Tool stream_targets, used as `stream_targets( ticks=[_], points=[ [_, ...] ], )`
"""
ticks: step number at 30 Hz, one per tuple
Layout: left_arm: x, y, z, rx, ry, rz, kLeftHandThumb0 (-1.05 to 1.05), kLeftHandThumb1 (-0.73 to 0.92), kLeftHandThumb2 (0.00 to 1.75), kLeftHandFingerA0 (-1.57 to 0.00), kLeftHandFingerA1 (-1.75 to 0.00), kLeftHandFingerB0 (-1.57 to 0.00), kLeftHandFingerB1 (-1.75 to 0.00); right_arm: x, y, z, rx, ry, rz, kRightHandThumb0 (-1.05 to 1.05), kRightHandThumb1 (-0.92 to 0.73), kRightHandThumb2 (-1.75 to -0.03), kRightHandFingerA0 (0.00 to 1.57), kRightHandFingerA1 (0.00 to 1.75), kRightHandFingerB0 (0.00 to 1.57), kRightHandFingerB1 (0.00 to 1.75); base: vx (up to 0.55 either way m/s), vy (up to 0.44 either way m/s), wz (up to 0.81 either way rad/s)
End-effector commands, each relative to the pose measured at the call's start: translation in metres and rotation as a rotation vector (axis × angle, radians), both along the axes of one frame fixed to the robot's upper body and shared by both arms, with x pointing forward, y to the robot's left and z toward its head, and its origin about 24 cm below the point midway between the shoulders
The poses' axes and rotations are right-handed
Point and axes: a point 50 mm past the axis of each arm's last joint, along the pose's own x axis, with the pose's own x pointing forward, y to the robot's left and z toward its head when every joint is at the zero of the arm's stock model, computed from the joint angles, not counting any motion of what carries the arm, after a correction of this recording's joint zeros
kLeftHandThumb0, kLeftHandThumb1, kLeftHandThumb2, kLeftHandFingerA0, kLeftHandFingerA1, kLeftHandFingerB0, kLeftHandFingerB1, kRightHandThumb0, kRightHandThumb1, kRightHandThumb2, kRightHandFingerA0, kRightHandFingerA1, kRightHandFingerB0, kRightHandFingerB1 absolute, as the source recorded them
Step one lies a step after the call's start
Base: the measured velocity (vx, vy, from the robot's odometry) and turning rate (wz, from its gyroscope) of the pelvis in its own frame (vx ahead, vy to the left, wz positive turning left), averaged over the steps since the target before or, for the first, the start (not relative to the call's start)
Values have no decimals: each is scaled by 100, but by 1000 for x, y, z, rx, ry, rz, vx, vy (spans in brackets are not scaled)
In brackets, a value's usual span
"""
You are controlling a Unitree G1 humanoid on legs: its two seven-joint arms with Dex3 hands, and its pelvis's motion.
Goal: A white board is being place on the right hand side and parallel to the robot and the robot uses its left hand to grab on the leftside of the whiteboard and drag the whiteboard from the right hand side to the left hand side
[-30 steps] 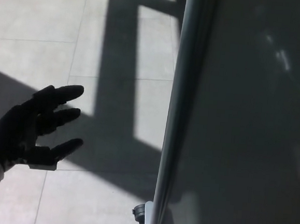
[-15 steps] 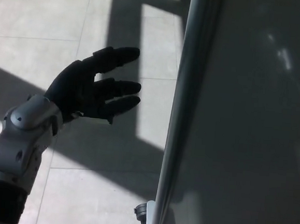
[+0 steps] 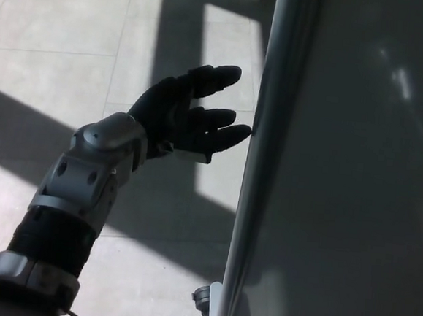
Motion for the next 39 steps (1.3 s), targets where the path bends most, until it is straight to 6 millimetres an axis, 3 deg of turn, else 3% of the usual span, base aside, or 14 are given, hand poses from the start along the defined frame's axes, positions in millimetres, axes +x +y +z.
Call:
stream_targets(
  ticks=[1,7,13,32,33,34,38,39],
  points=[
    [-3,-16,-1,18,32,-63,-57,36,75,-1,-31,0,-16,1,-1,1,-9,-10,-6,-82,-66,-60,84,79,56,58,0,0,0],
    [-12,-11,-8,13,73,-127,-59,38,73,0,-20,0,-10,-1,-3,2,-4,-13,-5,-82,-65,-61,85,80,56,59,0,0,0],
    [-7,13,-8,-43,137,-110,-52,34,69,0,-19,0,-10,2,-4,3,-9,-12,-3,-82,-65,-60,85,79,57,60,0,0,0],
    [-6,17,-7,-59,149,-118,-48,33,68,0,-19,0,-12,2,-4,3,-4,-15,-4,-81,-65,-61,86,79,56,59,0,0,0],
    [-8,-10,-8,-33,155,-186,-54,36,72,0,-18,0,-10,3,1,0,7,-15,-1,-81,-65,-60,90,81,61,61,0,0,0],
    [-9,-22,-8,-18,154,-216,-54,36,72,0,-18,0,-10,3,3,-1,11,-15,1,-81,-65,-60,90,81,61,61,0,0,0],
    [-9,-35,-12,79,91,-237,-58,37,76,-1,-29,0,-13,3,2,0,15,-13,10,-81,-64,-60,91,81,56,59,0,0,0],
    [-9,-38,-13,88,91,-240,-63,44,56,-7,-30,0,-18,4,1,0,23,-12,6,-82,-63,-60,89,82,55,59,0,0,0]
  ],
)
